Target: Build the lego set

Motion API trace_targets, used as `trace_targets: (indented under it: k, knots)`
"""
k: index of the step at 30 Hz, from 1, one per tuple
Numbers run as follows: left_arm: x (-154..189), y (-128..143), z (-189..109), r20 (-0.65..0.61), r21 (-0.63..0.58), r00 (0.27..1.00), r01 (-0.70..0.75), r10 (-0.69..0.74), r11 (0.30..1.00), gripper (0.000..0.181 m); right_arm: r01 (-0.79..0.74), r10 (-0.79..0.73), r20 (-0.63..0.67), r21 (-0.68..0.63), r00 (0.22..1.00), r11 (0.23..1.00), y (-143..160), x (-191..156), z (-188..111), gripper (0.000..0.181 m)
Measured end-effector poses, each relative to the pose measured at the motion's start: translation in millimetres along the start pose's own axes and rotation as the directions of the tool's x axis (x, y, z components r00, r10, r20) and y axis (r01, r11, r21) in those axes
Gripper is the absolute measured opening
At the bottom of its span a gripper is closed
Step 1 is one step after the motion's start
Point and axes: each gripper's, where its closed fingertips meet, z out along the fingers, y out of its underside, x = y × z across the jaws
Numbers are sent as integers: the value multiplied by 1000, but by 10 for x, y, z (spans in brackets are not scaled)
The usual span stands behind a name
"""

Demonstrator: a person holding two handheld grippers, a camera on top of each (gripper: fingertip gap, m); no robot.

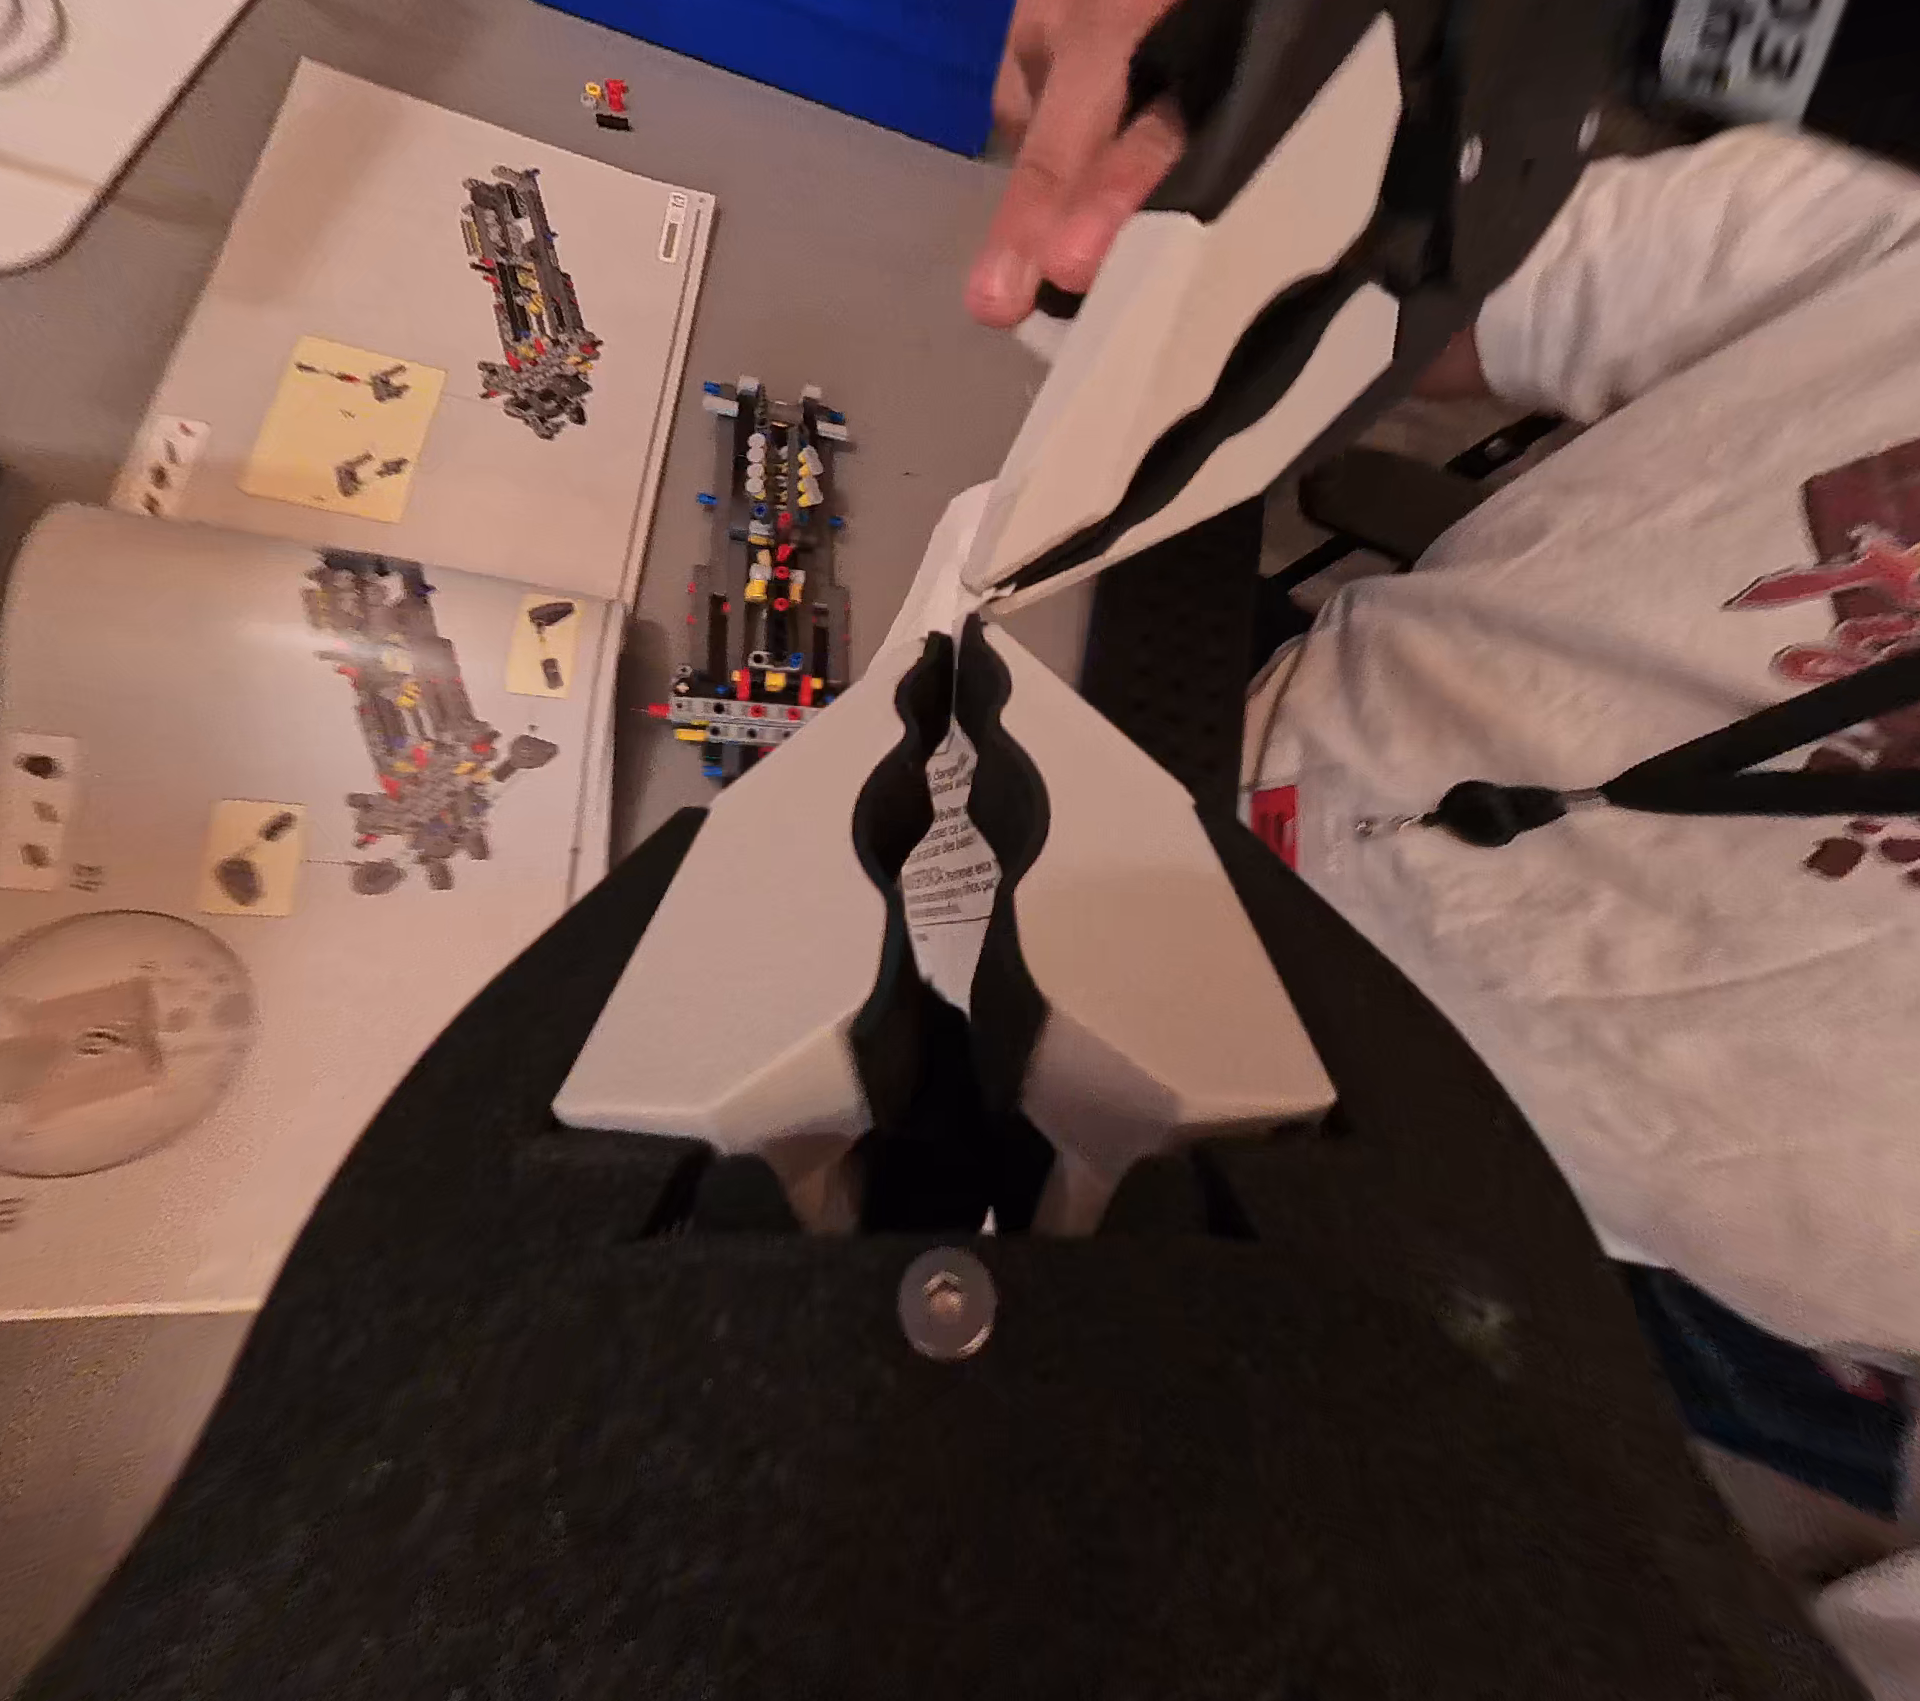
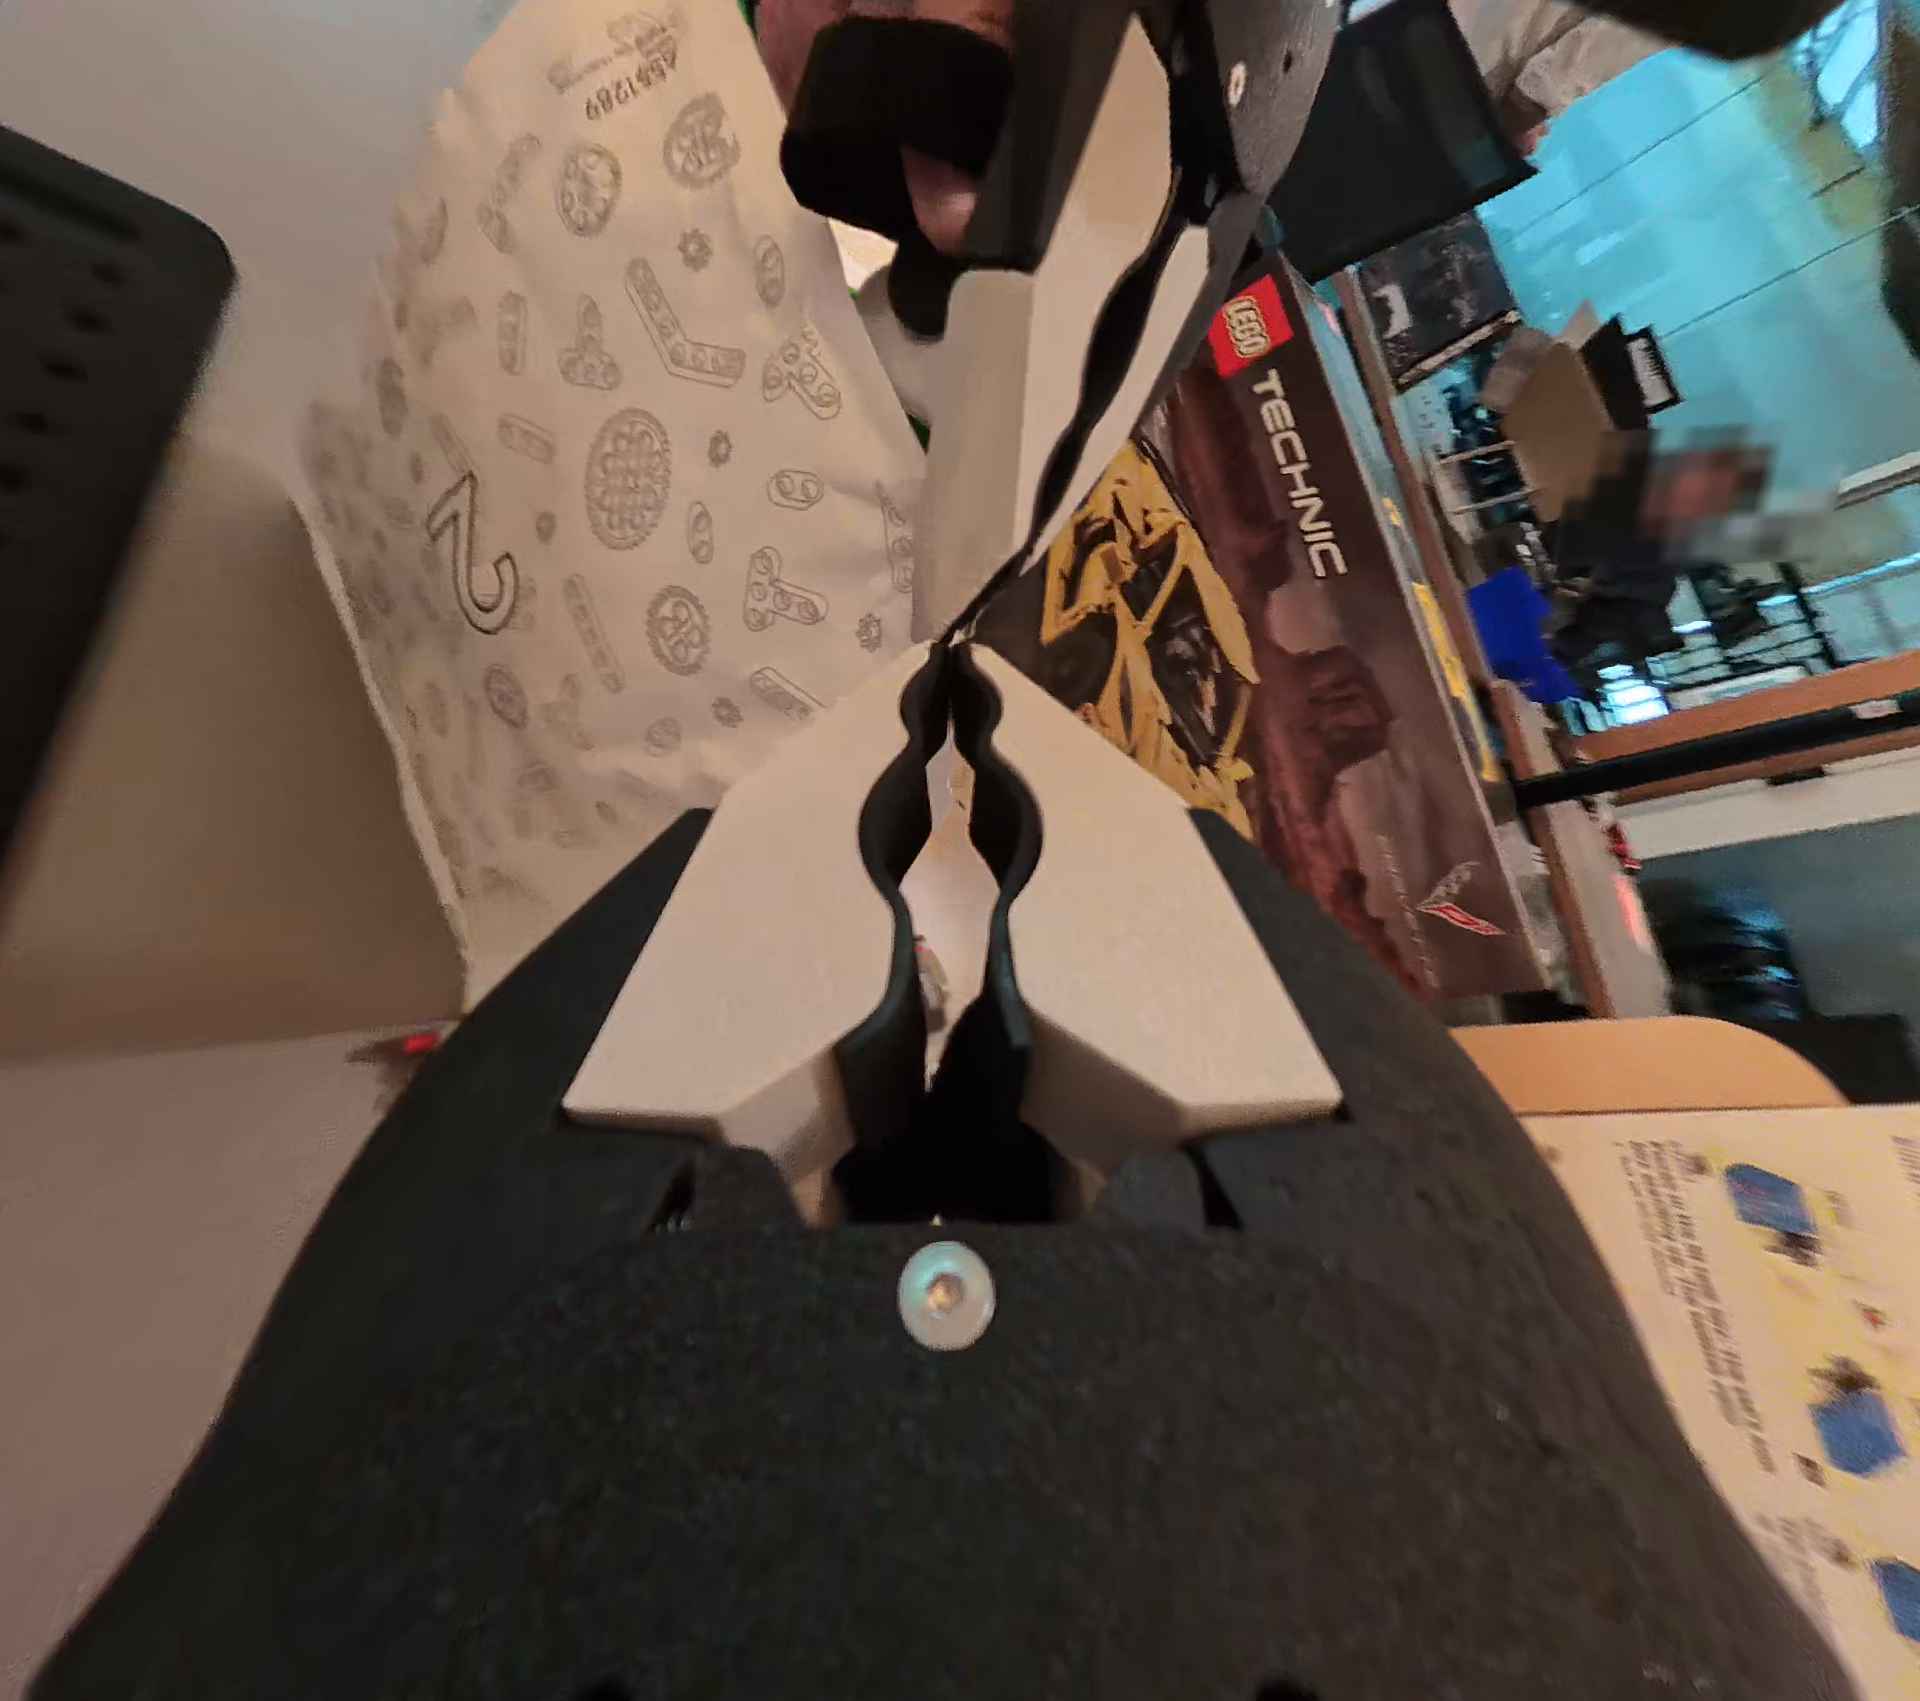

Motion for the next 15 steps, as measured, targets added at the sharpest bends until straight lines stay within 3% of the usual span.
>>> trace_targets:
  k: [7,8,10,15]
  knots:
    - [-48,29,-17,-79,43,994,79,-76,996,0,136,-139,-103,-28,985,990,-4,-37,36,0]
    - [-172,43,-67,-40,57,994,102,-100,993,0,139,-139,-53,-3,989,990,-17,-152,43,0]
    - [-360,90,-237,-28,108,990,140,-138,984,0,139,-140,-71,-13,988,990,76,-220,51,0]
    - [-486,345,-240,16,62,992,124,-125,990,0,-9,8,33,38,999,999,173,-465,3,0]
